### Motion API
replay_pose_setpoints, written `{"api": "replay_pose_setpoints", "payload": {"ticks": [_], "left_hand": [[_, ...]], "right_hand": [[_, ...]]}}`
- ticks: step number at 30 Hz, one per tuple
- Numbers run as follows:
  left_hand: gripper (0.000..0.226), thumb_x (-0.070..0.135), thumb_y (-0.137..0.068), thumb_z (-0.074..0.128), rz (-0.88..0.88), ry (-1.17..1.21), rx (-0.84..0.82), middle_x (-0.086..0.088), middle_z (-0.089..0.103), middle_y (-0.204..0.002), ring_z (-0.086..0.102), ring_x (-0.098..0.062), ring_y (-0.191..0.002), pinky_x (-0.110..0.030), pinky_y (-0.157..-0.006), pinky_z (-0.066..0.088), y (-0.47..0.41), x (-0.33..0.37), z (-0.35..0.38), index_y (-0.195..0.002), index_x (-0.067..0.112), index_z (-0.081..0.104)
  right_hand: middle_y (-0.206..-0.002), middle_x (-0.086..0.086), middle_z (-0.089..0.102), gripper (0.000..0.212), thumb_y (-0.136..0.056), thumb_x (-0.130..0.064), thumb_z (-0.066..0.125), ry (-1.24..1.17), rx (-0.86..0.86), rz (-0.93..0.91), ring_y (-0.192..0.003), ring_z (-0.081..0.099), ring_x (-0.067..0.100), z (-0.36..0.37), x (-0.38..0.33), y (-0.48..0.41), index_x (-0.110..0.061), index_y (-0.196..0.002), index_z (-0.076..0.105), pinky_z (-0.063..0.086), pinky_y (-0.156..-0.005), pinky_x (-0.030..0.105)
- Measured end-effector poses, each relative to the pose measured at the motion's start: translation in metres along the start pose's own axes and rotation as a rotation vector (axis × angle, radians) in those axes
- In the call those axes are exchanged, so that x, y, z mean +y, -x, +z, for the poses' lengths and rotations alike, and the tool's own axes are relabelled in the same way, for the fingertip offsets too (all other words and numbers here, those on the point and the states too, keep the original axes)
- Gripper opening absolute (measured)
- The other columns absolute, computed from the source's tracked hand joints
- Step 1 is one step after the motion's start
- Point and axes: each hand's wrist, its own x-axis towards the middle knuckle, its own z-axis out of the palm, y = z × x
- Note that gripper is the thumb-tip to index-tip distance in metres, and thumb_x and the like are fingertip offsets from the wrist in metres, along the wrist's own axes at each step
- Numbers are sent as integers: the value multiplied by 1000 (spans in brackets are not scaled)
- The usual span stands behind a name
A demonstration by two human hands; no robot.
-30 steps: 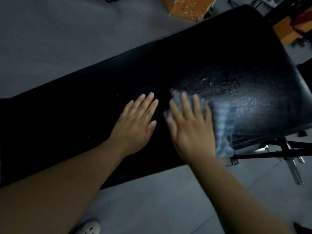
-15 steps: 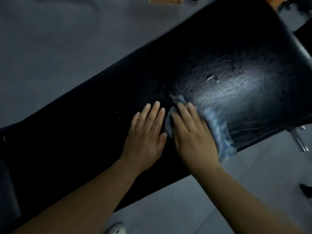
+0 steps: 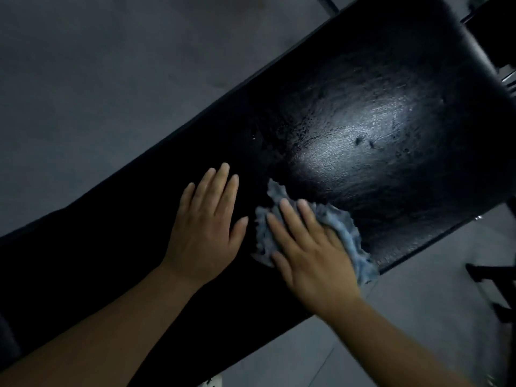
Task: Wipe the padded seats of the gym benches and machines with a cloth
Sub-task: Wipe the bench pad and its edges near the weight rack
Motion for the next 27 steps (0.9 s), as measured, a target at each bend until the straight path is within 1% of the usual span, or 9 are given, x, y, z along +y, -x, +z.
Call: {"api": "replay_pose_setpoints", "payload": {"ticks": [2, 6, 8, 12, 15, 19, 21, 24, 27], "left_hand": [[70, 46, -99, 37, -8, -23, -23, -10, 11, -166, 9, -26, -153, -53, -121, 20, 6, -10, -1, -156, 8, 23], [71, 48, -99, 36, -4, -77, -34, -10, 11, -166, 9, -26, -153, -52, -120, 22, 19, -20, 3, -157, 9, 23], [72, 48, -98, 38, -9, -75, -26, -11, 14, -165, 12, -27, -153, -52, -119, 24, 24, -21, 6, -156, 8, 25], [78, 54, -97, 38, -9, -69, -36, -12, 11, -166, 12, -27, -153, -50, -119, 26, 25, -29, 5, -156, 5, 23], [82, 59, -97, 33, -50, -75, -43, -13, 6, -166, 7, -27, -154, -49, -121, 22, 22, -39, -1, -157, 5, 18], [75, 53, -99, 26, -121, -90, -19, -12, 7, -166, 7, -27, -153, -49, -121, 22, 5, -53, -6, -157, 6, 18], [72, 49, -100, 26, -154, -72, 8, -12, 10, -166, 10, -27, -153, -49, -120, 23, -5, -58, -7, -157, 6, 20], [70, 48, -99, 27, -167, -42, 28, -12, 15, -165, 15, -28, -152, -50, -120, 24, -13, -63, -7, -156, 6, 24], [70, 48, -101, 25, -151, -37, 37, -12, 13, -165, 13, -28, -152, -50, -120, 23, -11, -65, -4, -156, 6, 22]], "right_hand": [[-164, 8, 24, 59, -101, -45, 36, 36, 13, 64, -149, 26, 32, -10, 32, -12, -19, -154, 37, 32, -104, 44], [-168, 7, 4, 65, -102, -49, 21, -21, 83, 486, -154, 3, 29, -29, 38, -119, -21, -160, 14, 8, -121, 52], [-168, 8, 8, 65, -101, -48, 26, 0, 98, 408, -154, 6, 31, -24, 4, -140, -20, -159, 18, 9, -121, 54], [-168, 3, 11, 63, -102, -46, 34, 50, -41, -30, -154, 9, 26, -12, -11, -75, -21, -159, 23, 25, -115, 43], [-167, 6, 15, 64, -100, -49, 30, 62, -29, 134, -153, 16, 28, -26, 30, -72, -22, -158, 27, 31, -112, 46], [-168, 5, -1, 65, -101, -51, 19, -5, 57, 454, -154, -2, 28, -36, 18, -168, -26, -160, 10, 5, -123, 52], [-168, 6, 3, 64, -102, -49, 24, 22, 71, 315, -154, 2, 31, -27, -15, -180, -24, -160, 13, 4, -122, 53], [-167, 4, 11, 62, -103, -47, 29, 80, -20, -74, -154, 10, 28, -13, -32, -119, -22, -159, 23, 15, -118, 44], [-167, 0, 12, 63, -102, -53, 25, 116, -98, -126, -154, 11, 25, -29, 17, -105, -26, -158, 25, 27, -114, 45]]}}
